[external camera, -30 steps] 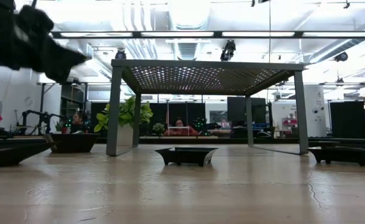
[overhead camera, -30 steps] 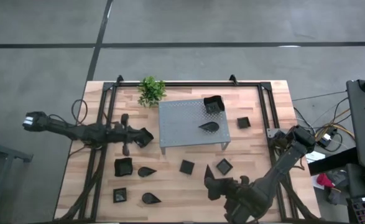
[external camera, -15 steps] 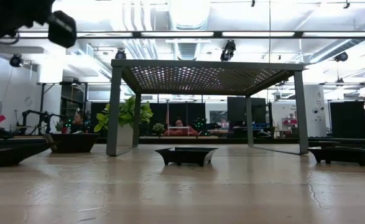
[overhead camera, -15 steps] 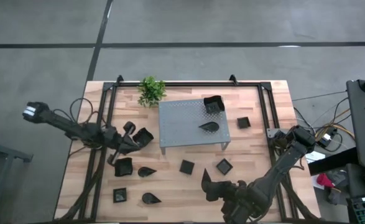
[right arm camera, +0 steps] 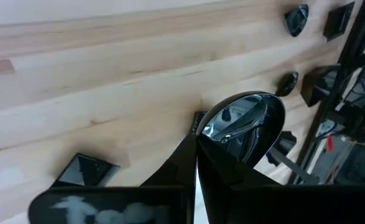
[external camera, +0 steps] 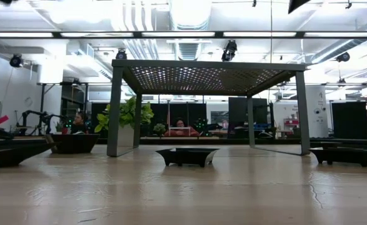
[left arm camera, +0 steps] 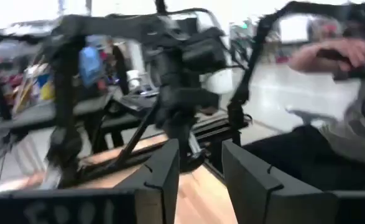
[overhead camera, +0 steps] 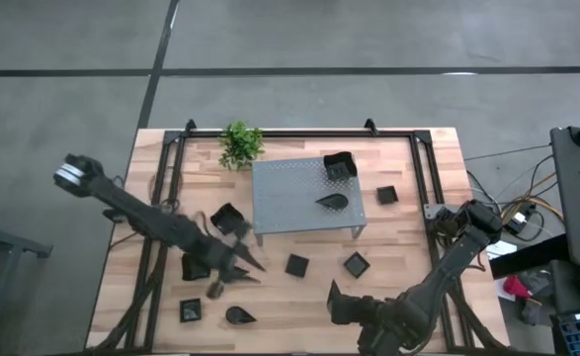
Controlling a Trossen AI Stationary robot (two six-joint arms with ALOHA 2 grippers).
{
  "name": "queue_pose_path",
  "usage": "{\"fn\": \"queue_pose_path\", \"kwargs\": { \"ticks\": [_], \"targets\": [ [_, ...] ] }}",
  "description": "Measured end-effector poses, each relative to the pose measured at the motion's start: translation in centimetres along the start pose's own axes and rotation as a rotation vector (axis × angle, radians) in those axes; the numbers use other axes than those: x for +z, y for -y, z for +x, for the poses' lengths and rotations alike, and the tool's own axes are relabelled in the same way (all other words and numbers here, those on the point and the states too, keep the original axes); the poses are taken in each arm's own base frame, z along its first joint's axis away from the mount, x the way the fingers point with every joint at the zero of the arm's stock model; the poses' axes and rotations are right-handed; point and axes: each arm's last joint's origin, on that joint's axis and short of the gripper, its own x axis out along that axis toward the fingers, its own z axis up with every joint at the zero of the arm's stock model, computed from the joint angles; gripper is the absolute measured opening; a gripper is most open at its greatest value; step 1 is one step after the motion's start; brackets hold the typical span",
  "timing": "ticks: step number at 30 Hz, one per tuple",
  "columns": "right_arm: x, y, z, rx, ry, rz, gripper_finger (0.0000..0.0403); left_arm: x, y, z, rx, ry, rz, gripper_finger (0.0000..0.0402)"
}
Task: Pick & Place Mini shaped plates
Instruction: Stack the black drop-shaped plate on top of the black drop-shaped plate on the shelf
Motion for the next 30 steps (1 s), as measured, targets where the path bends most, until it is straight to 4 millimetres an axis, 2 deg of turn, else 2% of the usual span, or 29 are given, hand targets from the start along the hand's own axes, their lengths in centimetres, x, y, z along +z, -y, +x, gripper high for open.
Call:
{"fn": "queue_pose_path", "kwargs": {
  "ticks": [3, 6, 9, 14, 22, 30],
  "targets": [
    [0.1, 0.1, 0.0, 0.008, 0.022, 0.003, 0.0008, -0.2, 0.9, 3.6, -0.041, -0.095, 0.103, 0.0122],
    [0.3, 0.1, 0.0, 0.017, 0.051, 0.020, 0.0008, -0.1, 1.5, 6.5, -0.016, -0.220, 0.126, 0.0122],
    [0.5, 0.2, -0.1, 0.007, 0.071, 0.026, 0.0008, 0.1, 1.8, 8.5, 0.018, -0.339, 0.148, 0.0122],
    [0.9, 0.4, -0.2, -0.003, 0.119, 0.033, 0.0008, -0.7, 2.5, 11.6, -0.010, -0.417, 0.201, 0.0122],
    [1.5, 0.8, -0.3, -0.034, 0.189, 0.025, 0.0008, -2.7, 3.4, 14.6, -0.045, -0.460, 0.277, 0.0122],
    [1.9, 1.2, -0.3, -0.053, 0.238, 0.005, 0.0008, -2.3, 3.6, 15.6, -0.057, -0.399, 0.264, 0.0121]
  ]
}}
